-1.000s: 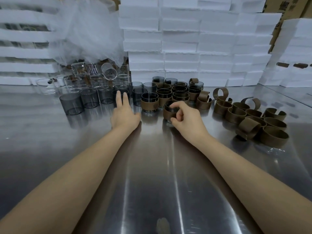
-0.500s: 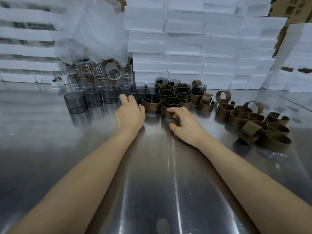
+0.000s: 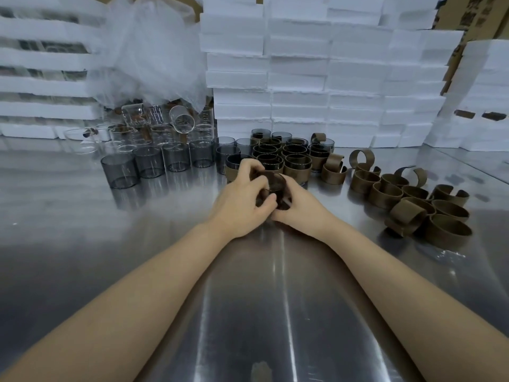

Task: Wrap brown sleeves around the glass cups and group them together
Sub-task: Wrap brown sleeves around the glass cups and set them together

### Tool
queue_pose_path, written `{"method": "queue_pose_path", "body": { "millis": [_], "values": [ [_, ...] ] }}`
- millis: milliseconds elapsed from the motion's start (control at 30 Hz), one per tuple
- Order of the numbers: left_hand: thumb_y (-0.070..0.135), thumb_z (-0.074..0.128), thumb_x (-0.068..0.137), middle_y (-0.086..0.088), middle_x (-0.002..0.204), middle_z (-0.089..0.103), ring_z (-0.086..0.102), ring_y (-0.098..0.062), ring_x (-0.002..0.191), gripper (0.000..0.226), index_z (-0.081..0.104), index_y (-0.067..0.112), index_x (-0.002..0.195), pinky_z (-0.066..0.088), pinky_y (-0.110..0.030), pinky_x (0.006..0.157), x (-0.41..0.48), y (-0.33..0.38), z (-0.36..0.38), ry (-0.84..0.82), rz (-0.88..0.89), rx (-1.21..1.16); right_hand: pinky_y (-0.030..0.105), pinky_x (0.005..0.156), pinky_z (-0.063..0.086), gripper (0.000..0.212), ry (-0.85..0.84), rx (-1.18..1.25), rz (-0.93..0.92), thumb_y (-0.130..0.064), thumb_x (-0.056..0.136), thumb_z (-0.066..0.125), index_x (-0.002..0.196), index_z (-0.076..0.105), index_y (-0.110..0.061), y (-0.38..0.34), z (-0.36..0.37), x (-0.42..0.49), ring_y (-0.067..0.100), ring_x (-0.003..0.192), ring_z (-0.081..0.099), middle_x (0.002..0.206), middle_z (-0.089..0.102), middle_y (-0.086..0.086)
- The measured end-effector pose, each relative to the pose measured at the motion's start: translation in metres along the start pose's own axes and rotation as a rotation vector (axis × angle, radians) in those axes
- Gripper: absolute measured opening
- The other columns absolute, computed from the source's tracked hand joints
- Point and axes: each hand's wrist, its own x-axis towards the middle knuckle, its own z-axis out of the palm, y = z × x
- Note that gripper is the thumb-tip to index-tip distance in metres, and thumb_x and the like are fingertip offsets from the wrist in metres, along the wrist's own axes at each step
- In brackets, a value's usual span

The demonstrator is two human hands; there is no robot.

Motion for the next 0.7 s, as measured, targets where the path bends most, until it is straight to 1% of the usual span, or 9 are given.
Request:
{"method": "queue_pose_path", "body": {
  "millis": [100, 167, 233, 267, 333, 433, 500, 567, 700],
  "values": [
    [0.030, 0.058, 0.092, -0.002, 0.141, 0.025, 0.058, -0.016, 0.074, 0.016, 0.053, 0.017, 0.099, 0.046, -0.030, 0.074, 0.000, 0.001, 0.002, -0.061, 0.042, -0.077, 0.033, 0.096, 0.050, 0.067, 0.099, 0.081, 0.015, -0.021, 0.072, 0.079, 0.130, 0.047, -0.018, 0.001, -0.003, 0.000, 0.012, 0.110, 0.059, 0.117, 0.062, -0.005],
    [0.032, 0.061, 0.091, 0.000, 0.140, 0.026, 0.056, -0.011, 0.075, 0.036, 0.048, 0.016, 0.121, 0.045, -0.027, 0.078, 0.001, 0.002, 0.002, -0.066, 0.012, -0.142, 0.022, 0.084, 0.050, 0.058, 0.168, 0.054, 0.011, -0.016, 0.070, 0.079, 0.119, 0.048, -0.021, 0.002, -0.005, 0.000, 0.009, 0.099, 0.061, 0.105, 0.061, -0.011],
    [0.037, 0.065, 0.089, 0.002, 0.134, 0.039, 0.055, -0.013, 0.098, 0.054, 0.042, 0.016, 0.133, 0.042, -0.024, 0.087, 0.002, 0.002, 0.001, -0.074, -0.072, -0.216, 0.009, 0.077, 0.044, 0.060, 0.227, 0.051, -0.015, -0.010, 0.067, 0.080, 0.115, 0.046, -0.026, 0.000, -0.005, 0.000, -0.002, 0.092, 0.059, 0.100, 0.060, -0.017],
    [0.039, 0.066, 0.087, 0.004, 0.131, 0.047, 0.052, -0.011, 0.109, 0.057, 0.042, 0.018, 0.134, 0.041, -0.024, 0.092, 0.003, 0.003, 0.001, -0.071, -0.125, -0.253, 0.005, 0.077, 0.042, 0.063, 0.255, 0.055, -0.032, -0.007, 0.066, 0.080, 0.115, 0.046, -0.026, 0.000, -0.006, 0.000, -0.007, 0.091, 0.058, 0.099, 0.060, -0.018],
    [0.037, 0.070, 0.085, 0.011, 0.124, 0.055, 0.052, -0.005, 0.116, 0.053, 0.044, 0.024, 0.130, 0.041, -0.023, 0.098, 0.005, 0.007, 0.005, -0.065, -0.237, -0.404, 0.002, 0.077, 0.040, 0.067, 0.301, 0.069, -0.060, -0.004, 0.064, 0.081, 0.117, 0.046, -0.025, -0.001, -0.007, 0.000, -0.013, 0.089, 0.057, 0.100, 0.060, -0.018],
    [0.021, 0.071, 0.087, 0.021, 0.117, 0.056, 0.061, 0.001, 0.106, 0.049, 0.041, 0.033, 0.124, 0.045, -0.014, 0.090, 0.006, 0.015, 0.011, -0.117, -0.382, -0.723, 0.002, 0.076, 0.040, 0.068, 0.305, 0.062, -0.090, -0.006, 0.064, 0.083, 0.117, 0.046, -0.025, -0.003, -0.008, -0.001, -0.017, 0.088, 0.056, 0.100, 0.060, -0.019],
    [0.013, 0.073, 0.085, 0.012, 0.121, 0.059, 0.064, -0.005, 0.103, 0.050, 0.045, 0.032, 0.123, 0.048, -0.015, 0.087, 0.007, 0.012, 0.011, -0.114, -0.428, -0.844, 0.001, 0.074, 0.040, 0.070, 0.288, 0.065, -0.091, -0.013, 0.060, 0.085, 0.115, 0.044, -0.028, -0.004, -0.007, -0.003, -0.018, 0.087, 0.055, 0.099, 0.060, -0.020],
    [0.008, 0.075, 0.083, 0.004, 0.124, 0.062, 0.067, -0.010, 0.102, 0.051, 0.051, 0.027, 0.124, 0.050, -0.020, 0.087, 0.007, 0.009, 0.006, -0.114, -0.453, -0.926, 0.002, 0.073, 0.040, 0.070, 0.268, 0.080, -0.080, -0.021, 0.058, 0.082, 0.114, 0.042, -0.029, -0.005, -0.005, -0.003, -0.019, 0.085, 0.055, 0.098, 0.059, -0.019],
    [0.007, 0.075, 0.082, 0.010, 0.118, 0.062, 0.068, -0.001, 0.092, 0.047, 0.055, 0.035, 0.115, 0.051, -0.015, 0.079, 0.006, 0.010, 0.002, -0.134, -0.448, -0.900, 0.001, 0.074, 0.039, 0.067, 0.221, 0.054, -0.065, -0.011, 0.067, 0.086, 0.117, 0.044, -0.026, 0.001, -0.005, 0.000, -0.022, 0.088, 0.054, 0.100, 0.058, -0.022]
  ]
}}
